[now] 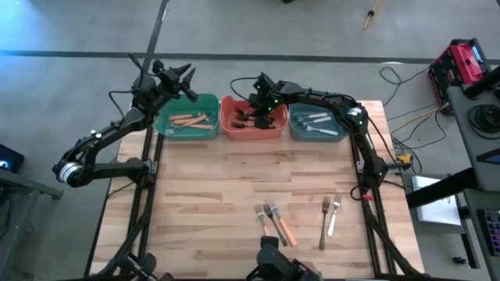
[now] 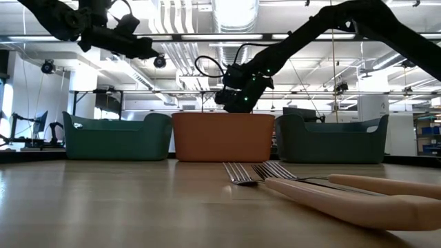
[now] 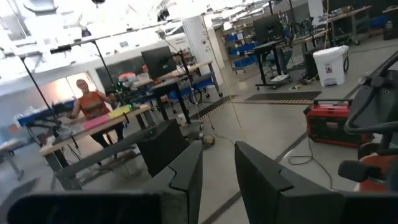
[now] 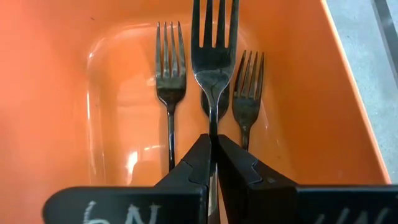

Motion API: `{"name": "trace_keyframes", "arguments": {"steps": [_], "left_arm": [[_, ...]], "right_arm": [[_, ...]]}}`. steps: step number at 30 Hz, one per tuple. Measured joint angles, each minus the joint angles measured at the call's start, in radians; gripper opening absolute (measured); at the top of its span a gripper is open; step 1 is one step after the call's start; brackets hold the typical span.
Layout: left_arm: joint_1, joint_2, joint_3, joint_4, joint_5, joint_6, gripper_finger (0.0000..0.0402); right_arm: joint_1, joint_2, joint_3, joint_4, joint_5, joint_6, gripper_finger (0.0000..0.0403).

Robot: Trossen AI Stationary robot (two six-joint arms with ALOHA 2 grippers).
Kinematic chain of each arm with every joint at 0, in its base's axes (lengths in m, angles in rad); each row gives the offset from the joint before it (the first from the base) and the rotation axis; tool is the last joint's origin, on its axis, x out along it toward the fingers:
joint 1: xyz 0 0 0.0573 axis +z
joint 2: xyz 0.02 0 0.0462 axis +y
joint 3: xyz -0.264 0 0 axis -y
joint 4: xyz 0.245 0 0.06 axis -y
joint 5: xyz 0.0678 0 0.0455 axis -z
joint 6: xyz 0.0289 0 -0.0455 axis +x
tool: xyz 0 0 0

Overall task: Sort silverware by color (type)
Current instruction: Put the black fork into the orange bin, then put the white fork into the blue bin

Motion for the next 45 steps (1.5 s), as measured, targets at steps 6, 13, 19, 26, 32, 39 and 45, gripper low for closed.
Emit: {"name": "trace_keyframes", "arguments": {"steps": [6, 13, 19, 26, 32, 39, 45], "left_arm": [[0.0, 0.0, 0.0, -0.048, 0.0, -0.021, 0.0078], [0.0, 0.0, 0.0, -0.065, 0.001, -0.038, 0.0078], [0.0, 0.0, 0.0, -0.085, 0.001, -0.047, 0.0078], [-0.002, 0.0, 0.0, -0.093, 0.02, -0.047, 0.0078], [-0.003, 0.0, 0.0, -0.084, 0.126, -0.047, 0.0078], [-0.003, 0.0, 0.0, -0.082, 0.157, -0.05, 0.0078], [-0.003, -0.001, 0.0, -0.082, 0.157, -0.05, 0.0078]], "right_arm": [[0.0, 0.0, 0.0, 0.0, 0.0, -0.003, 0.0009], [0.0, 0.0, 0.0, 0.0, 0.0, -0.005, 0.0009], [0.0, -0.001, 0.0, -0.001, 0.0, -0.007, 0.0009], [0.0, -0.002, 0.0, 0.0, 0.0, -0.031, 0.0014], [0.0, -0.002, 0.0, 0.002, 0.0, -0.046, 0.0027], [0.004, -0.002, 0.037, 0.015, 0.006, 0.005, 0.0026], [0.017, -0.004, 0.147, -0.103, 0.053, 0.019, 0.0026]]}}
